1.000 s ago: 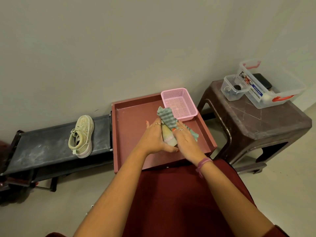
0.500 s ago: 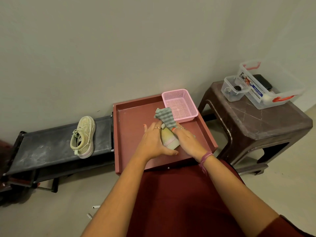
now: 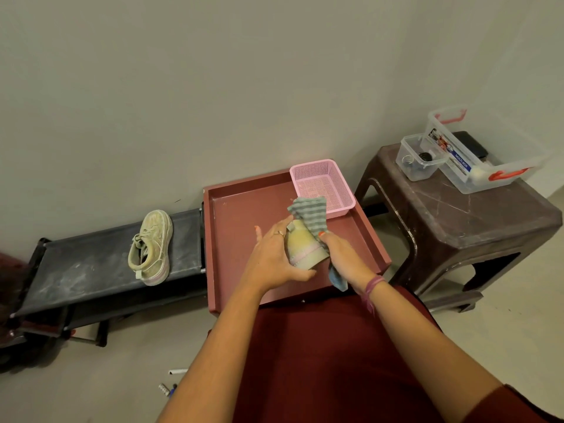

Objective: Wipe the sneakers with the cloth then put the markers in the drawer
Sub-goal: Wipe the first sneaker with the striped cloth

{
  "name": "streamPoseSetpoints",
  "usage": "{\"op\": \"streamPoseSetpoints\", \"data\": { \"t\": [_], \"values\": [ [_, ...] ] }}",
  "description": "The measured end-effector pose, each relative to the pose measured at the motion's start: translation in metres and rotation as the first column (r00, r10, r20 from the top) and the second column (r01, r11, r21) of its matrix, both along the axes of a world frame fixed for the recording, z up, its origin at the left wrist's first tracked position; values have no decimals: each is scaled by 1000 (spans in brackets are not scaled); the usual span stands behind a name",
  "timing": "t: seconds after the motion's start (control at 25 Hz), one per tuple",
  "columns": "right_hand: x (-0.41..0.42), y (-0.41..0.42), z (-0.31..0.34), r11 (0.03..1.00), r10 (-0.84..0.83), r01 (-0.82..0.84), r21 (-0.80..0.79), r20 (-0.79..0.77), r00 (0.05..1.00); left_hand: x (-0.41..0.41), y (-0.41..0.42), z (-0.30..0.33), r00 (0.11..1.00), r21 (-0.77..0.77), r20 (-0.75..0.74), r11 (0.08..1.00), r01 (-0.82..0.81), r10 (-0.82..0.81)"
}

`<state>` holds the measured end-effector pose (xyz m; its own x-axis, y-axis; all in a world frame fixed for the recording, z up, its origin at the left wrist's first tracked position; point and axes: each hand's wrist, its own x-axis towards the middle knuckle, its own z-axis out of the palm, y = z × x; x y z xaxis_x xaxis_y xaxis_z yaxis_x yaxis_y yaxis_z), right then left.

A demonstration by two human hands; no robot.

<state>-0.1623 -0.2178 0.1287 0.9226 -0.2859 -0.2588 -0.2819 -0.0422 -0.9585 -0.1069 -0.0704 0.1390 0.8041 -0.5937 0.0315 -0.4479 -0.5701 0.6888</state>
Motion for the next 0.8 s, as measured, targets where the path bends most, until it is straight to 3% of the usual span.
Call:
{"op": "streamPoseSetpoints", "data": {
  "t": [0.08, 0.12, 0.24, 0.32, 0.44, 0.56, 0.68, 0.8],
  "values": [
    [3, -1, 3, 988, -55, 66, 140, -86, 995, -1, 2, 0, 1000, -3, 11, 1000, -12, 12],
    [1, 4, 2, 992, -30, 37, 118, -55, 998, -1, 3, -1, 1000, -7, 11, 1000, -21, 21],
    [-23, 27, -2, 970, 193, -169, -174, 128, 973, 4, 12, -2, 997, -11, -22, 997, -70, 70],
    [-34, 32, -7, 955, 228, -180, -234, 199, 953, 5, 18, -3, 996, -17, -49, 997, -78, 78],
    [-22, 27, -10, 978, -92, 73, 194, 89, 992, 3, 22, -3, 994, -20, -66, 996, -86, 84],
    [-6, 21, -10, 953, -150, 171, 251, -98, 984, 0, 22, -4, 992, -21, -84, 995, -97, 95],
    [-11, 33, -14, 983, -45, 39, 177, 30, 999, 4, 28, -4, 975, -34, -157, 986, -162, 154],
    [-24, 42, -23, 988, 152, -146, -45, 210, 966, 9, 37, -8, 976, -49, -169, 988, -147, 137]
  ]
}}
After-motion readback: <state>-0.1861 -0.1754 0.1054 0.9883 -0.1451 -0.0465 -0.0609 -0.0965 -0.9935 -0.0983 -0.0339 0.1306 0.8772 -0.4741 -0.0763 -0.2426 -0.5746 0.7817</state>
